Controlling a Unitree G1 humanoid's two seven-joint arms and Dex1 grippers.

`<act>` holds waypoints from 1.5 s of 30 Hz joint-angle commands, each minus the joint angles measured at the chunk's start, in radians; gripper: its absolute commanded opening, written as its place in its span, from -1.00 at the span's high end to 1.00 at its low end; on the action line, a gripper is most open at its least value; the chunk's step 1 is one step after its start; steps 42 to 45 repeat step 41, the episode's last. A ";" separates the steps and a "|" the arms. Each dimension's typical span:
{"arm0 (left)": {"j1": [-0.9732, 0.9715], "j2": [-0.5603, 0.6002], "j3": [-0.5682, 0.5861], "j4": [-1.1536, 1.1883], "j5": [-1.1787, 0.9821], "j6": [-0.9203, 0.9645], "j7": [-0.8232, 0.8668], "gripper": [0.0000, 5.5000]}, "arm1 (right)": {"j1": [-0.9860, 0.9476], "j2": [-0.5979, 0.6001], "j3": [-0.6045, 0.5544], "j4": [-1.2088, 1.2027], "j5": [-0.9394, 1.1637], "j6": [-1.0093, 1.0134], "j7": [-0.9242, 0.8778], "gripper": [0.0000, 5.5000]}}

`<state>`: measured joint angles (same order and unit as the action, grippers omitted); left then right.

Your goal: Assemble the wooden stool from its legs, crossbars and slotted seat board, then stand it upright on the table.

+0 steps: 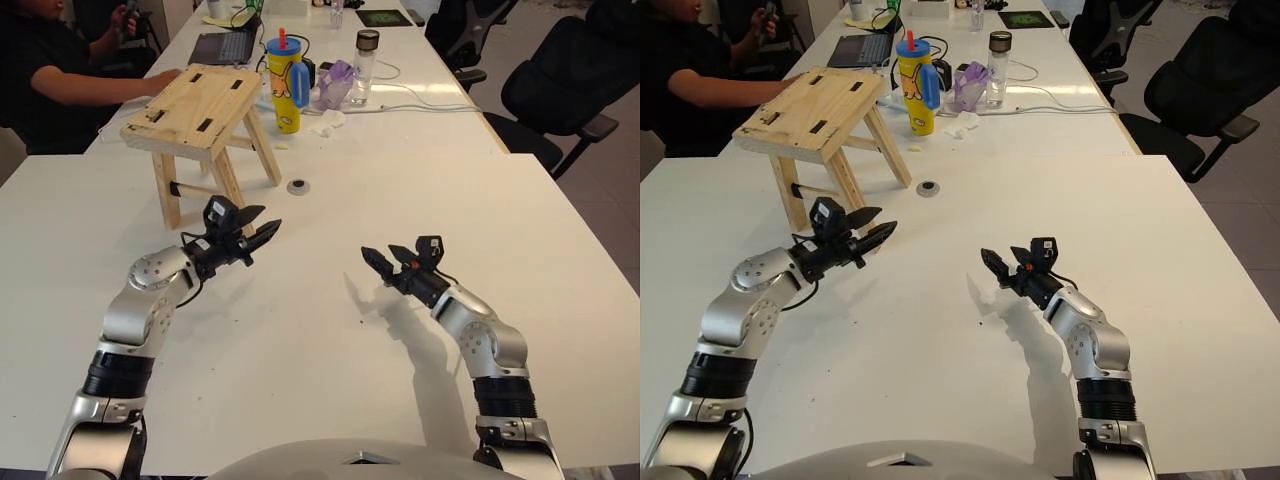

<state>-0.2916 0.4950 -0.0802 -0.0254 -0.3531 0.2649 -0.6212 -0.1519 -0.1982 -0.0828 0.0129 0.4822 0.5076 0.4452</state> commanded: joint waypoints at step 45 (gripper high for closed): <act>-0.564 0.091 0.205 1.294 0.381 -0.578 0.402 1.00 | -0.070 0.094 0.146 0.121 -0.222 -0.189 -0.047 0.82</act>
